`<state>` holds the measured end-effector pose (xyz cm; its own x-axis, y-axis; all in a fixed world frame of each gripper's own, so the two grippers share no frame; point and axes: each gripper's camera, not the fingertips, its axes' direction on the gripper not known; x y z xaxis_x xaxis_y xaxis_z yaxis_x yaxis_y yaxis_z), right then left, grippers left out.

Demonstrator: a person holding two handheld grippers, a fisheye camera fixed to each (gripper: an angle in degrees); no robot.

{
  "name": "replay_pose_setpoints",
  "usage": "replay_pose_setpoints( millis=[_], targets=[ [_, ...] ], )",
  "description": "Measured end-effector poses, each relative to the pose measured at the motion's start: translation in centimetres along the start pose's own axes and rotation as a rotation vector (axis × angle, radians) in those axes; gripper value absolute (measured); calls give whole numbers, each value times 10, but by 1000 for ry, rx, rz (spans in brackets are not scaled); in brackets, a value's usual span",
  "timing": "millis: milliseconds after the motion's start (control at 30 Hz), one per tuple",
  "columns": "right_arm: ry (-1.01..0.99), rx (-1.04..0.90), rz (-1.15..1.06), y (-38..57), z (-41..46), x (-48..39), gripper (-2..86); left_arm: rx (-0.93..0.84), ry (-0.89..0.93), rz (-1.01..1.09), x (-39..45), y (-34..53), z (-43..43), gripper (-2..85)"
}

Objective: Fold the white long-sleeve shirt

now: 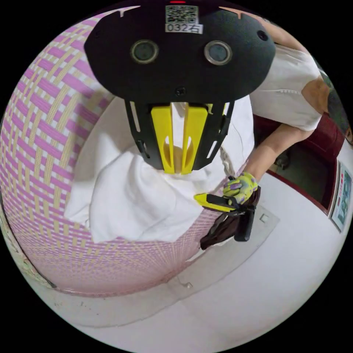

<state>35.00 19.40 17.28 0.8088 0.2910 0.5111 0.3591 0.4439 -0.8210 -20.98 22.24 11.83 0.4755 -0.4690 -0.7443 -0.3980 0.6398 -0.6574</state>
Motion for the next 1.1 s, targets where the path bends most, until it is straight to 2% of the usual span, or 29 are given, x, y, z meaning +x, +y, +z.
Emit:
replay_pose_setpoints(
  millis=[167, 233, 300, 400, 567, 667, 767, 933, 1100],
  targets=[
    [138, -154, -47, -26, 10, -13, 9, 19, 33, -9, -9, -3, 5, -6],
    [93, -194, -47, -35, -5, -9, 20, 37, 66, -6, -10, -8, -2, -3],
    [6, 15, 0, -30, -70, 16, 48, 191, 172, -66, -35, -1, -37, 19],
    [79, 197, 193, -18, -129, 80, 94, 339, 202, -236, -97, 11, -72, 82],
    [-110, 178, 456, -20, -118, 189, 130, 367, 351, -436, -174, -2, -62, 135],
    [-105, 167, 505, -33, -102, 214, 138, 337, 356, -471, -191, -24, -44, 151],
    [-156, 182, 512, -47, -86, 224, 130, 356, 373, -494, -201, -39, -30, 145],
    [-130, 179, 507, -48, -80, 226, 104, 345, 382, -514, -213, -37, -9, 88],
    [-46, 137, 464, -29, -72, 211, 32, 335, 359, -499, -218, -15, 8, 32]
  ],
)
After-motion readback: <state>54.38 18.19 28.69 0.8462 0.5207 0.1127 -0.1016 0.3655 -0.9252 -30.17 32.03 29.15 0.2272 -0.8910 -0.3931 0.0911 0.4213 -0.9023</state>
